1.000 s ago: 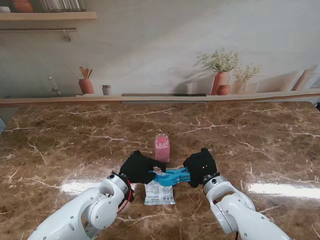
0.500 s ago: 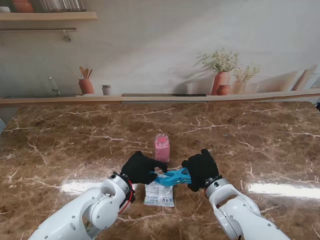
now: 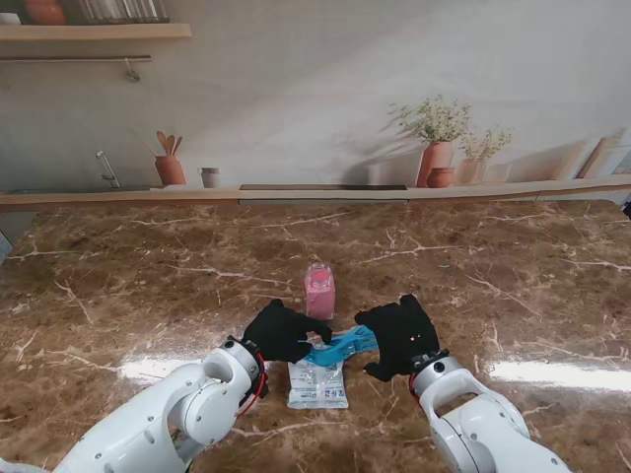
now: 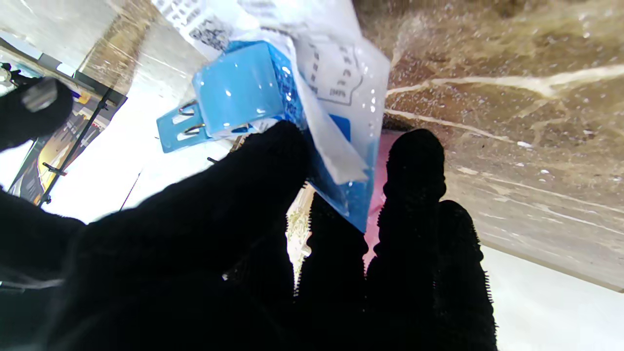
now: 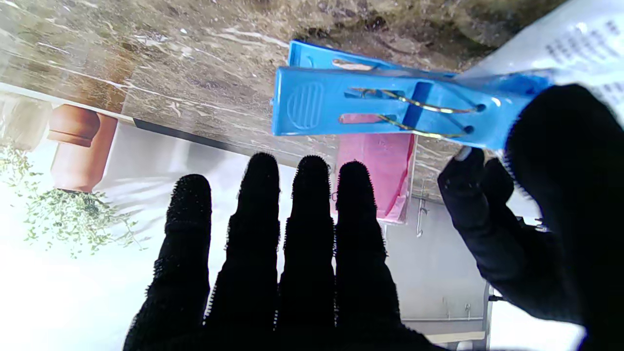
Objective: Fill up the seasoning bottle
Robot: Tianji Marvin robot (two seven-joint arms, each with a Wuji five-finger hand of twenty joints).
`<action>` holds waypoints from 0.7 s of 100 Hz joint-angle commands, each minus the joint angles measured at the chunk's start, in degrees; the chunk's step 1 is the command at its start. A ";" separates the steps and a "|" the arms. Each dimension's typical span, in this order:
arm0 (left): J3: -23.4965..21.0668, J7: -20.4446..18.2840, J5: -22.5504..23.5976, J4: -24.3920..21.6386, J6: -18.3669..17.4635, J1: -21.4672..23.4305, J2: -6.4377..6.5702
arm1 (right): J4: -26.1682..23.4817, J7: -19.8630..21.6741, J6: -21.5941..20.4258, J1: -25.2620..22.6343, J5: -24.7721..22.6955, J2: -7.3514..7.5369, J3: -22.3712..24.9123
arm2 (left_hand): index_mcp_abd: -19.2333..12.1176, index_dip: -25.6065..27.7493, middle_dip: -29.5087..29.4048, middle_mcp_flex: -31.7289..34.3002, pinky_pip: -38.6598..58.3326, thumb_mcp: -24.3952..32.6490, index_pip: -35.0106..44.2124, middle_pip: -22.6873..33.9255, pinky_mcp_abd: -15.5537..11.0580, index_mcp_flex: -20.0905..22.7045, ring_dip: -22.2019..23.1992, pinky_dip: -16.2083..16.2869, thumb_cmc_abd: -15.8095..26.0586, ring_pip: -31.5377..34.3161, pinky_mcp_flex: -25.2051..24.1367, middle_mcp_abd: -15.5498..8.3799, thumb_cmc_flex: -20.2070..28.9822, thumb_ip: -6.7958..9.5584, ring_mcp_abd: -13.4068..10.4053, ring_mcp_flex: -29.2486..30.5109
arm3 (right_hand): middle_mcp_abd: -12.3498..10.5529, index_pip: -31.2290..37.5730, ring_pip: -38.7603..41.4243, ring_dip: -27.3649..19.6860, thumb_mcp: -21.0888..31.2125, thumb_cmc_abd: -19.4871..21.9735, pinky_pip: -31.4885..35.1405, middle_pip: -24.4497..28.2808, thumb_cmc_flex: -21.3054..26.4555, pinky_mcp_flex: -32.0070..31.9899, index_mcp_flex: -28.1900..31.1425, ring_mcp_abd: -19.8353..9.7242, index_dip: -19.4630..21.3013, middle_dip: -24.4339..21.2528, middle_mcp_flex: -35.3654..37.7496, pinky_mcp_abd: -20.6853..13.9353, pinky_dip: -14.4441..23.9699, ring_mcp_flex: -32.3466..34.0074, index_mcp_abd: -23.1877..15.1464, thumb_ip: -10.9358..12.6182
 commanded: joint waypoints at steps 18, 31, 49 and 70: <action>0.80 -0.77 0.07 0.76 0.24 -0.72 -0.21 | -1.90 -1.78 0.12 -2.28 3.12 -0.74 1.40 | -2.36 -11.98 -4.82 -0.21 -1.67 -5.16 46.76 -6.79 0.22 -3.46 -4.82 0.45 3.83 -2.55 -2.53 -3.68 1.61 -0.06 -1.45 -3.71 | 1.57 -0.08 -1.25 -2.64 -1.52 1.97 -1.85 -1.36 -1.78 -0.99 -2.35 0.82 -0.89 -1.86 -1.57 0.01 -1.67 -1.45 1.95 2.80; 0.00 -1.70 0.97 -0.13 -0.40 -0.27 0.24 | -2.06 -3.30 0.50 -2.48 4.45 -1.05 1.79 | 0.38 -23.78 -13.22 -4.42 -6.72 -8.46 44.62 -14.22 -0.12 -6.34 -10.13 -3.44 3.59 -8.47 -4.13 -3.58 -2.09 2.07 -2.60 -7.77 | 1.64 0.03 -1.26 -2.88 -1.97 2.56 -1.85 -1.32 -1.34 -0.87 -2.42 0.72 -0.98 -2.10 -1.65 -0.10 -1.84 -1.40 2.03 3.04; -2.31 -2.02 2.48 -2.15 -1.52 1.57 0.74 | -1.81 -4.90 0.73 -2.35 7.13 -1.50 2.19 | 4.18 -30.21 -32.11 -14.84 -11.05 -15.86 39.65 -7.20 -1.01 -8.63 -14.90 -7.18 0.19 -13.57 -6.15 -2.44 -7.93 2.43 -3.20 -12.49 | 1.78 0.21 -1.00 -3.02 -2.44 3.08 -1.73 -1.10 -0.94 -0.33 -2.40 0.81 -1.06 -2.27 -1.61 -0.66 -2.09 -1.05 2.31 3.28; -6.06 0.51 3.00 -4.67 -2.57 4.89 0.53 | -0.89 -7.80 0.78 -1.59 11.26 -2.26 2.63 | 7.82 -30.39 -34.65 -18.40 -16.42 -18.14 32.25 -8.80 -1.98 -8.18 -18.74 -12.17 4.87 -17.64 -6.66 -1.38 -15.91 4.85 -3.15 -15.90 | 2.35 0.31 -0.86 -3.30 -2.47 3.21 -2.17 -1.03 -0.16 1.25 -2.78 0.94 -1.18 -2.50 -2.27 -2.28 -3.33 -0.88 2.94 3.52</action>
